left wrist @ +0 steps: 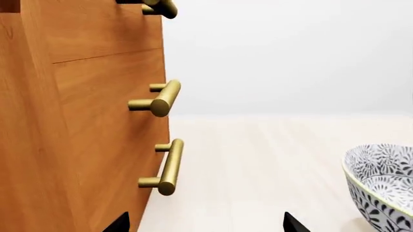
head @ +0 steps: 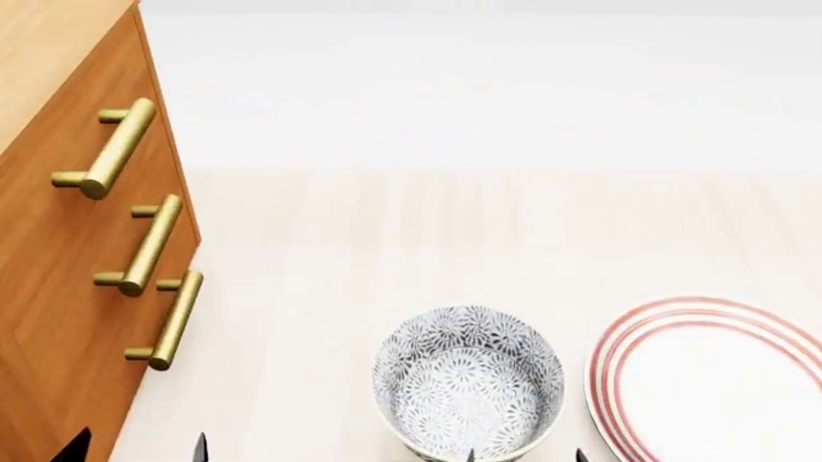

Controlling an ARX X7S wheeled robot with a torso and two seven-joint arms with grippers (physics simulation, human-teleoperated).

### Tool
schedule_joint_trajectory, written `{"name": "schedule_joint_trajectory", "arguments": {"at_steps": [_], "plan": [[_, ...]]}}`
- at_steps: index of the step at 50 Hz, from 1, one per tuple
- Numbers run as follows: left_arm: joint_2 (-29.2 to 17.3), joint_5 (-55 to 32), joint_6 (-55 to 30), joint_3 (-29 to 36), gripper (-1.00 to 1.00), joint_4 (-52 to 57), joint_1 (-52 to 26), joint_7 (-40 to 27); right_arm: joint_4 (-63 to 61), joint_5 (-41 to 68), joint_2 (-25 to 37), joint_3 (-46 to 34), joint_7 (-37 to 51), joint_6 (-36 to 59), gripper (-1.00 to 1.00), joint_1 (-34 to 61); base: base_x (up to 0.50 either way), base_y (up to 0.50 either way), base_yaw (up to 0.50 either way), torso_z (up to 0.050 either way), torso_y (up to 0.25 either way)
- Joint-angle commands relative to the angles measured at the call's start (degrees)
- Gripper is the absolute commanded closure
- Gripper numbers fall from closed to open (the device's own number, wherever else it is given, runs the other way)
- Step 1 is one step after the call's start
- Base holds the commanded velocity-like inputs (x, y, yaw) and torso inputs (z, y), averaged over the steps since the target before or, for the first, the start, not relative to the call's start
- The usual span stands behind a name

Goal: Open the top drawer of the cabinet.

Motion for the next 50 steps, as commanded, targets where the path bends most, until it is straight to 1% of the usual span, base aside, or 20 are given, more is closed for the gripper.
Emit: {"name": "schedule_joint_trajectory", "arguments": {"at_steps": [1, 4, 5, 9, 12, 13, 14, 15, 21, 22, 27, 31, 38, 43, 50], "plan": [[-2.29, 6.37, -6.63, 3.69, -1.00, 3.06, -1.50, -1.53, 0.21, 0.22, 0.23, -0.27, 0.57, 0.42, -1.00, 0.17, 0.00, 0.00, 0.00, 0.000, 0.000], [-3.31, 8.16, -10.57, 5.08, -1.00, 4.86, -2.75, -1.08, 0.28, 0.33, 0.28, -0.33, 0.64, 0.44, -1.00, 0.24, 0.00, 0.00, 0.00, 0.000, 0.000], [-3.82, 11.21, -12.37, 6.37, -1.00, 4.68, -4.11, -1.89, 0.11, 0.41, 0.33, -0.31, 0.71, 0.59, -1.00, 0.21, 0.00, 0.00, 0.00, 0.000, 0.000], [-4.86, 16.28, -19.24, 9.08, -1.00, 5.28, -8.10, -1.68, 0.16, 0.64, 0.40, -0.31, 0.89, 0.89, -1.00, 0.31, 0.00, 0.00, 0.00, 0.000, 0.000], [-5.27, 18.26, -21.52, 10.76, -1.00, 4.99, -10.04, -0.89, -0.22, 0.81, 0.50, -0.34, 1.06, 1.31, -1.00, 0.31, 0.00, 0.00, 0.00, 0.000, 0.000], [-5.62, 18.93, -23.37, 11.86, -1.00, 5.44, -10.91, 0.44, 0.28, 0.82, 0.44, -0.35, 1.02, 1.01, -1.00, 0.46, 0.00, 0.00, 0.00, 0.000, 0.000], [-5.57, 18.67, -23.33, 11.78, -1.00, 5.54, -11.19, 0.66, 0.38, 0.84, 0.45, -0.35, 1.06, 0.97, -1.00, 0.47, 0.00, 0.00, 0.00, 0.000, 0.000], [-5.73, 20.31, -25.43, 12.72, -1.00, 5.96, -12.78, 0.97, 0.27, 0.91, 0.48, -0.36, 1.12, 1.12, -1.00, 0.45, 0.00, 0.00, 0.00, 0.000, 0.000], [-6.30, 23.74, -31.07, 15.47, -1.00, 7.94, -16.36, 3.26, 0.72, 1.01, 0.54, -0.49, 1.29, 0.92, -1.00, 0.55, 0.00, 0.00, 0.00, 0.000, 0.000], [-6.63, 25.48, -32.55, 16.49, -1.00, 8.26, -17.48, 3.42, 0.71, 1.05, 0.56, -0.52, 1.31, 0.97, -1.00, 0.54, 0.00, 0.00, 0.00, 0.000, 0.000], [-7.58, 28.88, -36.15, 19.37, -1.00, 9.47, -19.43, 5.12, 0.60, 1.14, 0.68, -0.68, 1.51, 1.16, -1.00, 0.49, 0.00, 0.00, 0.00, 0.000, 0.000], [-8.82, 34.37, -38.77, 24.30, -1.00, 9.35, -21.60, 6.30, 0.68, 1.21, 0.75, -0.79, 1.61, 1.15, -1.00, 0.54, 0.00, 0.00, 0.00, 0.000, 0.000], [-8.74, 35.61, -41.62, 24.32, -1.00, 9.45, -24.02, 7.48, 1.02, 1.36, 0.84, -1.03, 1.71, 1.07, -1.00, 0.63, 0.00, 0.00, 0.00, 0.000, 0.000], [-10.10, 41.35, -43.78, 28.14, -1.00, 9.64, -27.51, 8.10, 0.69, 1.55, 1.00, -1.18, 1.84, 1.41, -1.00, 0.56, 0.00, 0.00, 0.00, 0.000, 0.000], [-11.21, 45.24, -45.55, 31.19, -1.00, 9.56, -29.24, 9.37, 1.23, 1.61, 1.07, -1.38, 1.86, 1.14, -1.00, 0.71, 0.00, 0.00, 0.00, 0.000, 0.000]]}}
